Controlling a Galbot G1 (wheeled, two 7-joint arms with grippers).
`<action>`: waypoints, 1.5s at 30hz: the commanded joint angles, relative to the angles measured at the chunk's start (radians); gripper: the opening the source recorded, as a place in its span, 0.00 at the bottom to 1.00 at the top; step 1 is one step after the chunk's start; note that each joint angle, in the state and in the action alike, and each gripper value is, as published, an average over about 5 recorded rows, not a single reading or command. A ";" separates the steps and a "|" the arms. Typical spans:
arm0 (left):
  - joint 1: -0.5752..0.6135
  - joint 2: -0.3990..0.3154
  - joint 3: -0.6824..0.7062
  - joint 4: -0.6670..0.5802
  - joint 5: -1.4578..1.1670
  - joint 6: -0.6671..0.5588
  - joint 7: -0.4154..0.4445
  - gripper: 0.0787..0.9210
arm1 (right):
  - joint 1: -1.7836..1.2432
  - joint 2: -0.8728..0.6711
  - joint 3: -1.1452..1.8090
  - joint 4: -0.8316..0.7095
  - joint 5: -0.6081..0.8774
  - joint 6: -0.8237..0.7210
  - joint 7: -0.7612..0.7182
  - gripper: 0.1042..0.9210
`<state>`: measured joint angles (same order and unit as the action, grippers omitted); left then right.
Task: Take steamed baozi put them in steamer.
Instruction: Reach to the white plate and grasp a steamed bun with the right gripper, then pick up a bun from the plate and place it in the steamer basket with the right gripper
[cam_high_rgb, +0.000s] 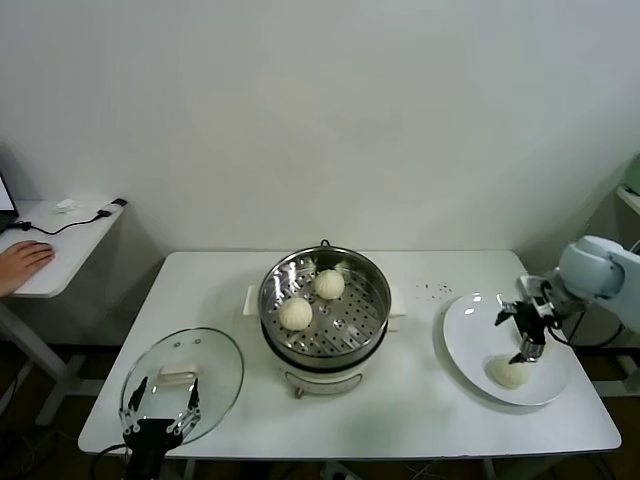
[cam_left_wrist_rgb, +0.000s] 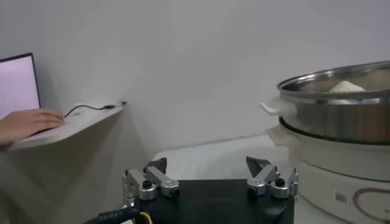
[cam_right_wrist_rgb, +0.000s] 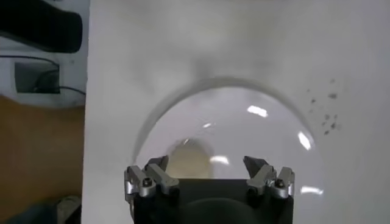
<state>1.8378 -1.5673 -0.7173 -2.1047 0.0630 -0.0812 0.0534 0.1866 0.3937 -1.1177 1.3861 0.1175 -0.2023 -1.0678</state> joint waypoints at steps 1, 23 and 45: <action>-0.004 -0.001 0.001 0.007 0.012 0.002 -0.002 0.88 | -0.299 0.007 0.228 -0.078 -0.131 0.017 0.010 0.88; 0.005 0.000 -0.003 0.022 0.016 -0.007 -0.003 0.88 | -0.281 0.109 0.238 -0.158 -0.139 0.018 0.007 0.81; 0.014 0.002 -0.003 0.018 0.026 -0.009 -0.002 0.88 | -0.046 0.083 0.172 -0.110 -0.135 0.210 -0.087 0.56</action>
<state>1.8482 -1.5674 -0.7205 -2.0855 0.0897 -0.0888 0.0515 -0.0108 0.4865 -0.9110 1.2459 -0.0142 -0.1273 -1.1039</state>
